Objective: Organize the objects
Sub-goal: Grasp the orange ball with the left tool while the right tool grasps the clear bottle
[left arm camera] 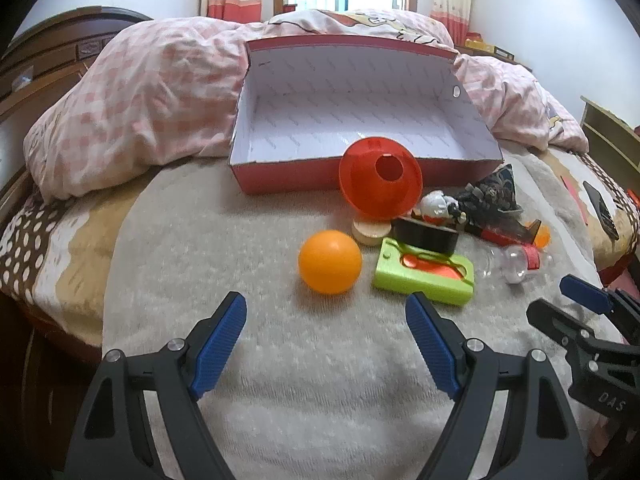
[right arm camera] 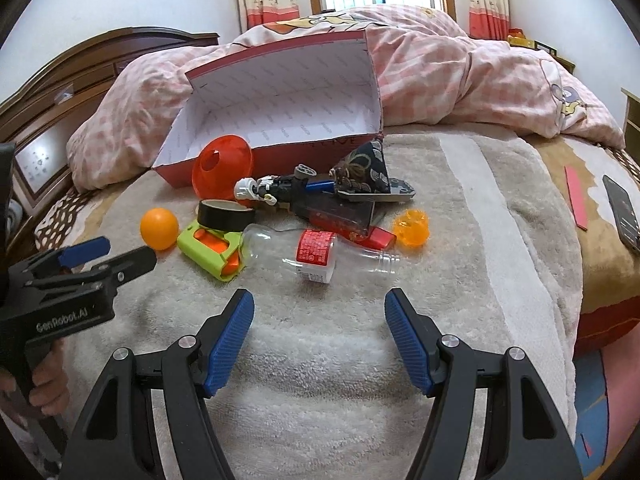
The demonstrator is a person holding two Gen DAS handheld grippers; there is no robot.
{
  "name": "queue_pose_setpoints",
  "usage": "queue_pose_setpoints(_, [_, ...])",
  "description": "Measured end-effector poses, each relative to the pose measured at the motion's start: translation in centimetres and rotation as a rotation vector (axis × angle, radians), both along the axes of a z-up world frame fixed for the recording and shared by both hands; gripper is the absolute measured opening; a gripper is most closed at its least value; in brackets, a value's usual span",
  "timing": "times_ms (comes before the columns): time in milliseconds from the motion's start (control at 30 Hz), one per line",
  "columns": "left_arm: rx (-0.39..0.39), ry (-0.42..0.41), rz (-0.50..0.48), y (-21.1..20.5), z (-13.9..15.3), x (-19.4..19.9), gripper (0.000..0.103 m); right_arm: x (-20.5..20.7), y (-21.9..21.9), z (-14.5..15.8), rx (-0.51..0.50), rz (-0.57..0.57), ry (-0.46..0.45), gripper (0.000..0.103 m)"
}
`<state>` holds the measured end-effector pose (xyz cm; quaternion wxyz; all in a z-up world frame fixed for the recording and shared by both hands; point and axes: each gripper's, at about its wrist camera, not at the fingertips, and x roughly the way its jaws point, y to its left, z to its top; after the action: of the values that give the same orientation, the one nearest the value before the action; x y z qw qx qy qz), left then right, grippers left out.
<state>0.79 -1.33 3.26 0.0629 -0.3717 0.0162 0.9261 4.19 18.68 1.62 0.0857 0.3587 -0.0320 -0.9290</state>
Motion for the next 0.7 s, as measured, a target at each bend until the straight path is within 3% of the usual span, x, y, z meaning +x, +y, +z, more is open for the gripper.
queue_pose_setpoints(133, [-0.019,-0.002,0.008,0.0,-0.3,-1.1,0.082,-0.1,0.1,-0.1,-0.005,0.006,-0.005,0.070])
queue_pose_setpoints(333, [0.014,-0.023,0.020,-0.3,-0.6,-2.7,0.082,-0.5,0.8,0.1,0.004,-0.004,-0.004,0.070])
queue_pose_setpoints(467, [-0.012,-0.028,0.022,-0.2,-0.9,-3.7,0.081,-0.8,1.4,0.7,0.050,0.012,0.006,0.070])
queue_pose_setpoints(700, [0.013,-0.029,0.003,-0.1,-1.1,-4.2,0.076,-1.2,0.7,1.7,0.181,0.187,0.022,0.070])
